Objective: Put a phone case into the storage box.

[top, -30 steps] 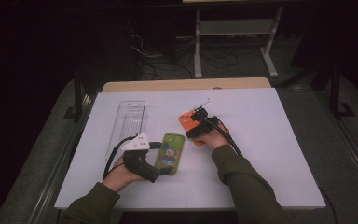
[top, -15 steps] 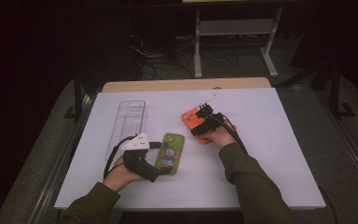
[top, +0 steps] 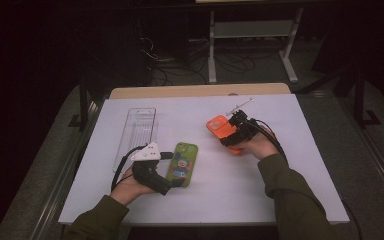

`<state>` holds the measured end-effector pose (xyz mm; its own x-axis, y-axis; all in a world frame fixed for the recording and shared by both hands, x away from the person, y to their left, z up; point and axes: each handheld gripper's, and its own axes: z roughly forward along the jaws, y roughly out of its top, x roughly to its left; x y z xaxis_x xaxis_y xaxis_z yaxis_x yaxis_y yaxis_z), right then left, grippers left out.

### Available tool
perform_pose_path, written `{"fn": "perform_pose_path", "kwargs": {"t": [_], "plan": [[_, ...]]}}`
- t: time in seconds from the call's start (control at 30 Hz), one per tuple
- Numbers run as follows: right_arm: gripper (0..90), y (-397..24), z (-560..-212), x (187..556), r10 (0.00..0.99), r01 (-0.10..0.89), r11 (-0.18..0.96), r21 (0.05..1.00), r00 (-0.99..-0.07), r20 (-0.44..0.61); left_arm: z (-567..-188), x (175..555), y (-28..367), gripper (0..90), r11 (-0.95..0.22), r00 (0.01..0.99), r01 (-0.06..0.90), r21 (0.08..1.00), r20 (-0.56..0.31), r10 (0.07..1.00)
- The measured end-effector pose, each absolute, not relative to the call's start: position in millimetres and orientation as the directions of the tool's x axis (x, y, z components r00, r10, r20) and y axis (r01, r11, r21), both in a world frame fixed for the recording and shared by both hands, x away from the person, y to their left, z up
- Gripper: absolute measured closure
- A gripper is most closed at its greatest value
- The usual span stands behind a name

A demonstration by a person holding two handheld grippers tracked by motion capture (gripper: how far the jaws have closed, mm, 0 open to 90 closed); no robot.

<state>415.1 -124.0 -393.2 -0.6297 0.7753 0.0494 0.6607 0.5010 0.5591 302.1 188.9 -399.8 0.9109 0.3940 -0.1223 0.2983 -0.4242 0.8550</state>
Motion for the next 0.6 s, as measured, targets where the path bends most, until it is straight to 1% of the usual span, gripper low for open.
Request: {"fn": "perform_pose_path", "kwargs": {"t": [0.27,0.5,0.53,0.6], "plan": [[15.2,-146,-390,394,0.724,0.626,0.554,0.549,-0.688,0.054,-401,302,187,0.0,-0.42,0.905,0.312,0.852,-0.133,0.403],[15.2,-160,-383,377,0.658,0.573,0.609,0.548,-0.751,0.055,-398,304,188,0.0,-0.422,0.907,0.312,0.851,-0.134,0.4],[15.2,-163,-381,372,0.631,0.547,0.626,0.556,-0.774,0.052,-397,304,188,0.0,-0.425,0.909,0.311,0.85,-0.135,0.394],[15.3,-166,-378,370,0.61,0.53,0.631,0.566,-0.79,0.06,-392,305,188,0.0,-0.429,0.911,0.307,0.85,-0.132,0.39]]}}
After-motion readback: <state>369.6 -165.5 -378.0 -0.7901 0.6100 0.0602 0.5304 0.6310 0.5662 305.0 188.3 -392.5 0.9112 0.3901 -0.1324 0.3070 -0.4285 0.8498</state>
